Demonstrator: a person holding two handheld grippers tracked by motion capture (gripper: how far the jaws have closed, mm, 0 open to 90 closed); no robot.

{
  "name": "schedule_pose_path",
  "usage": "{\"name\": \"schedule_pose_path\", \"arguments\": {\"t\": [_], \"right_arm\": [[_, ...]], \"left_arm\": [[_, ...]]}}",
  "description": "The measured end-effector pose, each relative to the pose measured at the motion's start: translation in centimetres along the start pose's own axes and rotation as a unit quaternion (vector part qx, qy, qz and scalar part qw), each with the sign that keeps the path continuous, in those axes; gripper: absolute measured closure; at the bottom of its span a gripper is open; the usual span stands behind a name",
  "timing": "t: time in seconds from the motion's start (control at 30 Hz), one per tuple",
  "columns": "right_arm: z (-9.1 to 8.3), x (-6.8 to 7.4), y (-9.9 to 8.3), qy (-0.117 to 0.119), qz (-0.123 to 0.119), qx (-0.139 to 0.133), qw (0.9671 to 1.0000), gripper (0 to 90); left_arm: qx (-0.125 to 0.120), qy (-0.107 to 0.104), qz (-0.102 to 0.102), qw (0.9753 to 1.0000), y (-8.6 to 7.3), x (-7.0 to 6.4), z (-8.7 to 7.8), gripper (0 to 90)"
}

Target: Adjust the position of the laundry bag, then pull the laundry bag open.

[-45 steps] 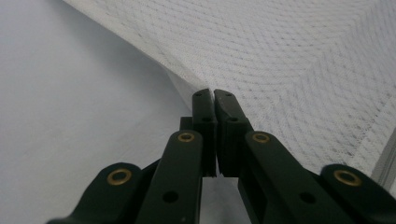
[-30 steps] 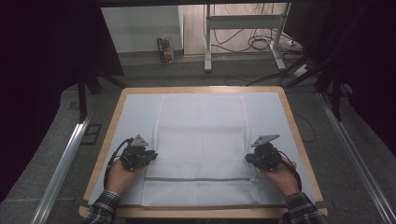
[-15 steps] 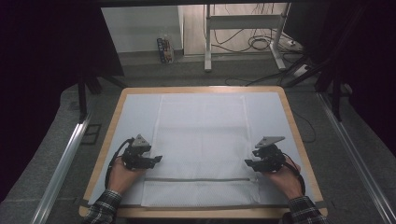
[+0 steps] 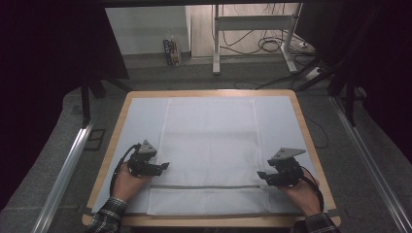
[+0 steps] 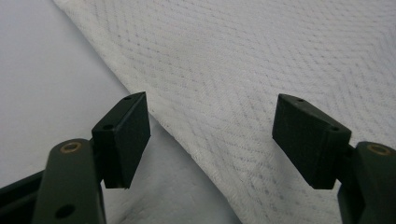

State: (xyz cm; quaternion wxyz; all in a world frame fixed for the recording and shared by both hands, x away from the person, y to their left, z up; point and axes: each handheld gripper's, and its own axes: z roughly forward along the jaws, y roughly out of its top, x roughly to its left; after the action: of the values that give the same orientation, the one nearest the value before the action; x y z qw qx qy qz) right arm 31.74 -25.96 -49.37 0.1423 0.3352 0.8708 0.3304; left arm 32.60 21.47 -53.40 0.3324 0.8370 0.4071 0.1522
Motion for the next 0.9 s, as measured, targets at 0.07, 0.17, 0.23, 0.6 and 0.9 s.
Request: {"name": "schedule_pose_path", "arguments": {"t": [0.07, 0.17, 0.23, 0.6, 0.9], "right_arm": [[-0.3, 0.1, -0.2, -0.001, 0.002, -0.004, 1.0, 36.6], [-0.8, 0.2, -0.6, -0.001, 0.007, -0.009, 0.9999, 36.9], [-1.1, 0.3, -0.8, 0.0, 0.007, -0.01, 0.9999, 36.9], [-1.7, 0.3, -1.7, -0.001, 0.016, -0.012, 0.9998, 36.3], [-2.0, 0.3, -2.1, -0.005, 0.02, -0.014, 0.9997, 31.5]], "left_arm": [[-0.002, 0.001, -0.002, 1.0, 0.0, 0.0, 0.0, 26.8], [-0.008, 0.0, -0.008, 0.9999, 0.1, 0.0, -0.1, 25.2], [-0.01, 0.0, -0.012, 0.9999, 0.1, 0.1, -0.2, 23.8], [-0.035, -0.003, -0.04, 0.9986, 0.3, 0.1, -0.7, 15.5], [-0.057, -0.024, -0.041, 0.9972, 0.9, -1.0, -1.0, 11.4]]}}
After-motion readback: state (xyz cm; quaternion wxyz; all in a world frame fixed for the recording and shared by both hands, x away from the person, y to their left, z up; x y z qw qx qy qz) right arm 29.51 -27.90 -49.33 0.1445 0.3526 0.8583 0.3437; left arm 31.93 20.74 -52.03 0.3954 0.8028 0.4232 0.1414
